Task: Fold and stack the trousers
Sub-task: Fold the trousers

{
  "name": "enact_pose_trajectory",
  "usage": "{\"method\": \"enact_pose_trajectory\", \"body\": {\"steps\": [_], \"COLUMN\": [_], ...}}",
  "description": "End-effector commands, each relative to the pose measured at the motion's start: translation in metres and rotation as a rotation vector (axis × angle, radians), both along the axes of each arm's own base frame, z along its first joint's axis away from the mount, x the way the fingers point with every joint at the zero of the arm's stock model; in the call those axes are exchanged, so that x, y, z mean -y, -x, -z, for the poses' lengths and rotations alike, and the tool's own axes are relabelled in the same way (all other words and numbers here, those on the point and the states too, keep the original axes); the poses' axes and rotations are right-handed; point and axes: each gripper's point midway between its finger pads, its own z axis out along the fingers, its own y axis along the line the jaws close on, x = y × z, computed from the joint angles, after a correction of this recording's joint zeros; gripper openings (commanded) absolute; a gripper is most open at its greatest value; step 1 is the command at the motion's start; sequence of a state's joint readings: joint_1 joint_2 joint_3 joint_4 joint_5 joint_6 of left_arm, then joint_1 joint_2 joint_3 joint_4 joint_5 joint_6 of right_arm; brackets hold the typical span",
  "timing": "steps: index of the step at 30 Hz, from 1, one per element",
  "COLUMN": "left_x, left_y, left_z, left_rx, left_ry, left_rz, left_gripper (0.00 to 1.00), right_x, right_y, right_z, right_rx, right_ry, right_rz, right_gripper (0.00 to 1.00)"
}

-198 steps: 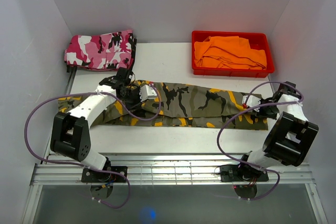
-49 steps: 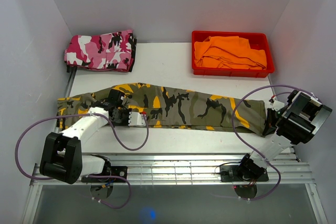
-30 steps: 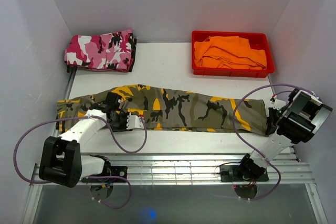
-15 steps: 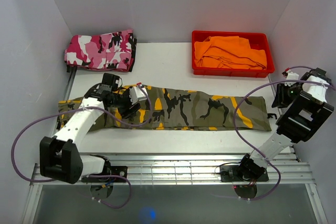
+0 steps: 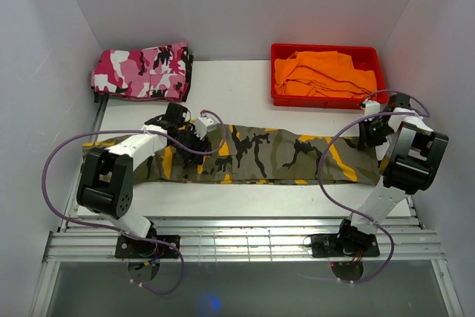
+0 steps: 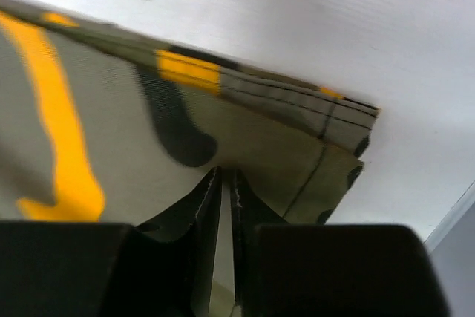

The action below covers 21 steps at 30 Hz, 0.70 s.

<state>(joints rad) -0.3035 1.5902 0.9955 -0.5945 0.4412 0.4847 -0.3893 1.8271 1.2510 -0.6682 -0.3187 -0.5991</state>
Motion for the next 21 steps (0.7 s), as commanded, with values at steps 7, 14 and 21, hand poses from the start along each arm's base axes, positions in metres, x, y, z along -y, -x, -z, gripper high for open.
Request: {"method": "enact_pose_trajectory", "body": {"steps": [7, 14, 21], "left_x": [-0.034, -0.051, -0.017], "left_y": [0.035, 0.05, 0.046], "left_z": [0.033, 0.049, 0.0], "left_rx": [-0.091, -0.128, -0.106], "left_ry": [-0.131, -0.209, -0.008], "left_rz": [-0.117, -0.108, -0.027], "left_gripper": [0.56, 0.54, 0.62], "right_x": [0.088, 0.088, 0.068], "right_y": [-0.028, -0.05, -0.049], "right_z": [0.041, 0.004, -0.023], "right_rx": [0.059, 0.145, 0.168], "right_ry": [0.354, 0.336, 0.255], "right_rz": [0.126, 0.11, 0.05], "right_gripper": [0.08, 0.08, 0.1]}}
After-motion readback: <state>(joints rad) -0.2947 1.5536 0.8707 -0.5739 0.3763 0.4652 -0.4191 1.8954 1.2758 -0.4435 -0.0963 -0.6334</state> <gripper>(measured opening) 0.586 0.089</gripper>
